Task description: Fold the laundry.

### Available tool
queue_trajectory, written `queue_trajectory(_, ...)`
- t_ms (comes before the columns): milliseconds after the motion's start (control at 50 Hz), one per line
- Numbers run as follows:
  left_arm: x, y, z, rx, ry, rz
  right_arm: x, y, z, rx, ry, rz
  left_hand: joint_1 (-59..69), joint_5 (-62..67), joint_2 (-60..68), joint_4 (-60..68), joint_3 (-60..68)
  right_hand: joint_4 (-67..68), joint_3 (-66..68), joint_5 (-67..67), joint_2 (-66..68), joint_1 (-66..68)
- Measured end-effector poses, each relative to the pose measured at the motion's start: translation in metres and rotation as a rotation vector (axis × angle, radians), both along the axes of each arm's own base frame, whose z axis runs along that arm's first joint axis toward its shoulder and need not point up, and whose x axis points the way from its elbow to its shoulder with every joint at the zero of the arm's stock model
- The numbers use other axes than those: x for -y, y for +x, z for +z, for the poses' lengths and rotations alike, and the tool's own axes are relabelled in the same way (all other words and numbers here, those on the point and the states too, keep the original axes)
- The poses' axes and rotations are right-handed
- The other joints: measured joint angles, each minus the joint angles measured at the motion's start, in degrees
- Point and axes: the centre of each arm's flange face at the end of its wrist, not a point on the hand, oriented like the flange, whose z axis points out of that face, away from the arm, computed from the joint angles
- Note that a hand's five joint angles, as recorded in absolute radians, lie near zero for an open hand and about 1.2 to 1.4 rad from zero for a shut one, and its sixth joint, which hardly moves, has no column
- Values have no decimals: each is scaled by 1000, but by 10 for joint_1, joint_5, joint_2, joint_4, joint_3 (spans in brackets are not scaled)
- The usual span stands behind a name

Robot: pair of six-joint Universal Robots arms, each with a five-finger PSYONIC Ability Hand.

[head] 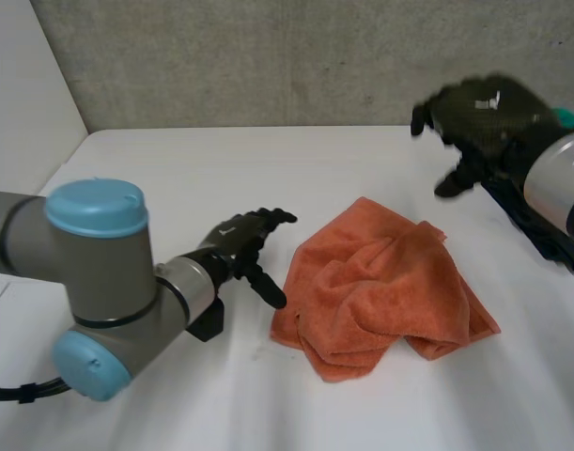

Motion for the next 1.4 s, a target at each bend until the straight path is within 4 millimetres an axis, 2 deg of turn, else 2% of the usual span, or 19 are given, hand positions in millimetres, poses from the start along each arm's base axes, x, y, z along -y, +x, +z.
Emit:
queue_trajectory(20,2,7,6,-1,-5,18,-6,-5,-11,-57,93,-17,0,0,0,0,0,-54,-53,-58,-48,-43)
queue_trajectory(80,3,15,12,4,-11,36,-14,-8,-24,-120,183,-20,0,0,0,0,0,-63,-60,-68,-55,-43)
queue_trajectory(120,4,23,16,15,-21,52,-25,-10,-42,-199,280,0,0,0,0,0,0,-63,-60,-71,-55,-43)
queue_trajectory(160,4,27,17,24,-25,58,-29,-9,-50,-223,307,12,0,0,0,0,0,-63,-60,-72,-55,-43)
queue_trajectory(180,4,32,17,38,-34,63,-34,-8,-62,-248,331,32,0,0,0,0,0,-63,-60,-71,-55,-43)
queue_trajectory(380,-5,56,10,138,-65,51,-41,8,-133,-222,283,86,0,0,0,0,0,-59,-55,-53,-51,-41)
queue_trajectory(460,-8,59,5,141,-64,45,-35,15,-152,-192,241,66,0,0,0,0,0,46,52,51,57,56)
queue_trajectory(560,-9,59,3,127,-59,45,-26,23,-156,-168,193,46,0,0,0,0,0,255,264,258,274,260)
queue_trajectory(640,-8,59,2,116,-56,48,-24,27,-151,-156,168,50,0,0,0,0,0,308,307,290,311,264)
queue_trajectory(780,-1,58,6,78,-76,80,-39,43,-90,-90,38,139,0,0,0,0,0,314,310,290,311,264)
queue_trajectory(820,3,58,7,71,-91,88,-45,45,-69,-66,-3,157,0,0,0,0,0,315,311,290,311,264)
queue_trajectory(880,9,55,6,61,-111,94,-56,47,-27,-6,-78,184,0,0,0,0,0,315,313,290,311,264)
queue_trajectory(1000,11,45,-4,54,-91,62,-73,46,31,105,-170,227,0,0,0,0,0,315,313,290,311,264)
queue_trajectory(1080,5,35,-13,48,-53,17,-85,48,55,156,-202,260,0,0,0,0,0,315,313,290,311,264)
queue_trajectory(1220,-12,8,-20,-3,5,-64,-107,53,71,197,-217,316,0,0,0,0,0,315,313,290,311,264)
queue_trajectory(1340,-32,-14,-21,-83,94,-109,-113,53,74,207,-224,319,19,12,17,15,16,315,313,290,311,264)
queue_trajectory(1360,-34,-16,-21,-94,109,-111,-112,53,74,207,-226,314,71,51,54,56,53,315,313,290,311,264)
queue_trajectory(1380,-39,-18,-19,-114,137,-114,-109,52,74,206,-229,299,222,180,197,187,182,315,313,289,311,264)
queue_trajectory(1400,-42,-19,-17,-131,157,-113,-105,51,73,203,-232,282,308,265,273,274,268,315,313,290,311,264)
